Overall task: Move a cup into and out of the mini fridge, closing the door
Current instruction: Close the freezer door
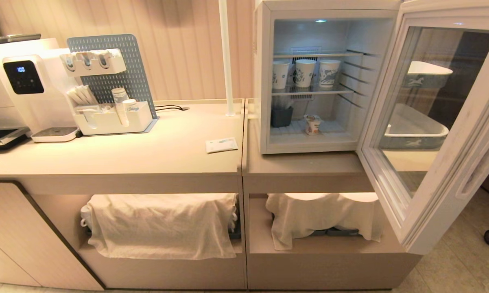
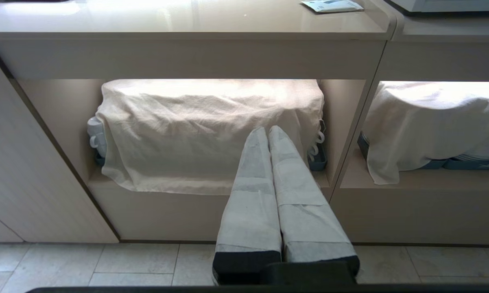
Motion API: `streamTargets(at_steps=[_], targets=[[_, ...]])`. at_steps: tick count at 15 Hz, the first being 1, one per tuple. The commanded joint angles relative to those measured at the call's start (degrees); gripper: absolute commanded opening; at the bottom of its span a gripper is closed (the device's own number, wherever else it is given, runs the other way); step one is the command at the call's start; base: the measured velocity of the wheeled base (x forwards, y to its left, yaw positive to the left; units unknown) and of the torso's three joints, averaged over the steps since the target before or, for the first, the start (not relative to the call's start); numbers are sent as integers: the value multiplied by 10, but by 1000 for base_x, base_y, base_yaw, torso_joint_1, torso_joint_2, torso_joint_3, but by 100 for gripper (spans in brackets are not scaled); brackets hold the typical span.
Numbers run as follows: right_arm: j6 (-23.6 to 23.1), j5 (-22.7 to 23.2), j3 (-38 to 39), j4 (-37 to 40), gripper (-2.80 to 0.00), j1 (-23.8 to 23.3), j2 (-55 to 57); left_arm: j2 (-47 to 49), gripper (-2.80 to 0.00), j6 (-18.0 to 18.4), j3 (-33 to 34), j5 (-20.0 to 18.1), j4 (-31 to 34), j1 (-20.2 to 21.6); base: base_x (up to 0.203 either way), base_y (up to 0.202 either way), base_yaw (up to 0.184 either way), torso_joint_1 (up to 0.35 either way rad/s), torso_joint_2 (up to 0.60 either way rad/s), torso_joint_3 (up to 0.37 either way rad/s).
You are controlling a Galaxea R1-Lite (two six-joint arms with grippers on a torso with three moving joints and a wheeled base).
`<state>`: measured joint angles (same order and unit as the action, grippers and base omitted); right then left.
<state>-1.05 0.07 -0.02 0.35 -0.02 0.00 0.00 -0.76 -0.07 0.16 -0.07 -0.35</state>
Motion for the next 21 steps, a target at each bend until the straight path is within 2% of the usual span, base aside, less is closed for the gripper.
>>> streamTargets(at_steps=[1,6,10,13,15,18,20,21], targets=[[0,0,-9,13,-280,0,0,0,-280,0,0,0,0,0,0,0,0,0,0,0],[0,28,-180,183,-280,0,40,0,-280,0,0,0,0,0,0,0,0,0,0,0],[4,43,-266,204,-280,5,132,0,-280,0,0,0,0,0,0,0,0,0,0,0],[12,37,-306,183,-280,15,227,0,-280,0,0,0,0,0,0,0,0,0,0,0],[6,4,-335,152,-280,17,303,0,-280,0,0,0,1,0,0,0,0,0,0,0],[-12,-83,-365,99,-280,17,387,0,-280,0,0,0,0,0,0,0,0,0,0,0],[-19,-164,-369,76,-280,17,419,0,-280,0,0,0,0,0,0,0,0,0,0,0],[-21,-184,-367,71,-280,17,431,0,-280,0,0,0,0,1,0,0,0,0,0,0]])
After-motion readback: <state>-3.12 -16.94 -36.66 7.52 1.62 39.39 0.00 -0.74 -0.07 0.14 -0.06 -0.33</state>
